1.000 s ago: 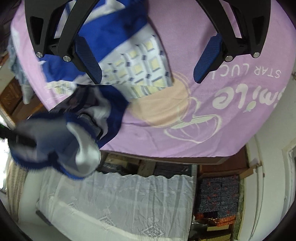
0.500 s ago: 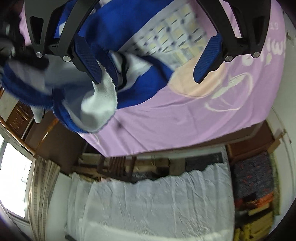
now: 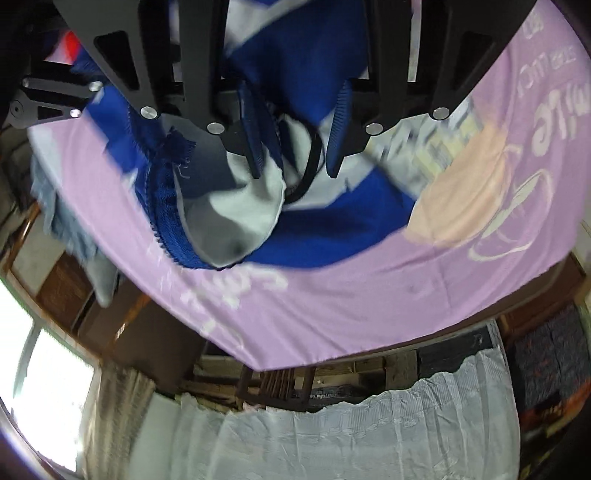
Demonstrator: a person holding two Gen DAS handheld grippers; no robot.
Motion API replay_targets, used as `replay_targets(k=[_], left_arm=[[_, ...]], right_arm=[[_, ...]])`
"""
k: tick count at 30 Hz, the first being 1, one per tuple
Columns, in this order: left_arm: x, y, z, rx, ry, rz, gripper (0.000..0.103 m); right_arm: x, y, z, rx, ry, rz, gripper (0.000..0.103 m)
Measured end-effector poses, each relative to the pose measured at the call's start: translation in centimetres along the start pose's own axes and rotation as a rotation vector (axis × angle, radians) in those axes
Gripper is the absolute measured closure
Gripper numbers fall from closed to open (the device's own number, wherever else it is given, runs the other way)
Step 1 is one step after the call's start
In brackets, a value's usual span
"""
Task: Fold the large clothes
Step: 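Fold the hood over the body with the right gripper while the left gripper grips the hood edge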
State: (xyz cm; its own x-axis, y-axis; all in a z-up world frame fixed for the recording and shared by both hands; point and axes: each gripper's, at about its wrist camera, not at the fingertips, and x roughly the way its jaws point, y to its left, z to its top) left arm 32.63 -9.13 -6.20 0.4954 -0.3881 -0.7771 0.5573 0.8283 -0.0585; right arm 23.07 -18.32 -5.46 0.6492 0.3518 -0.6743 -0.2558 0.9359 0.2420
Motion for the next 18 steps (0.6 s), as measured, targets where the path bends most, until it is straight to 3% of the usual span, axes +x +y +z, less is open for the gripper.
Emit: replay_targets(k=[3,6,9,10,15,18], left_arm=[[0.4,0.5,-2.6,0.017,0.046,0.055,0.067],[-0.2,1.2,-3.7,0.009,0.048,0.066,0.066],[-2.3,1.0,-3.8,0.013,0.003,0.034,0.054],[-3.1,0.7,-3.7,0.021,-0.017,0.029,0.047],[-5.3,-1.9,-2.3,0.055,-0.112,-0.022,0.032],[-4.3,-3.8,-0.4,0.062,-0.111,0.012,0.022]], right_arm=[[3.2,1.1,-3.1,-0.026,0.131,0.016,0.082],[3.1,0.8,-4.0,-0.026,0.130,0.029,0.079],[0.4,-1.5,-3.9,0.069,0.125,0.148,0.051],[-0.6,-2.3,-3.9,0.093,0.111,0.169,0.049],[-4.7,-7.0,-3.3,0.206,0.009,0.175,0.048],[-4.6,-10.2,-1.8,0.317,-0.026,0.129,0.048]])
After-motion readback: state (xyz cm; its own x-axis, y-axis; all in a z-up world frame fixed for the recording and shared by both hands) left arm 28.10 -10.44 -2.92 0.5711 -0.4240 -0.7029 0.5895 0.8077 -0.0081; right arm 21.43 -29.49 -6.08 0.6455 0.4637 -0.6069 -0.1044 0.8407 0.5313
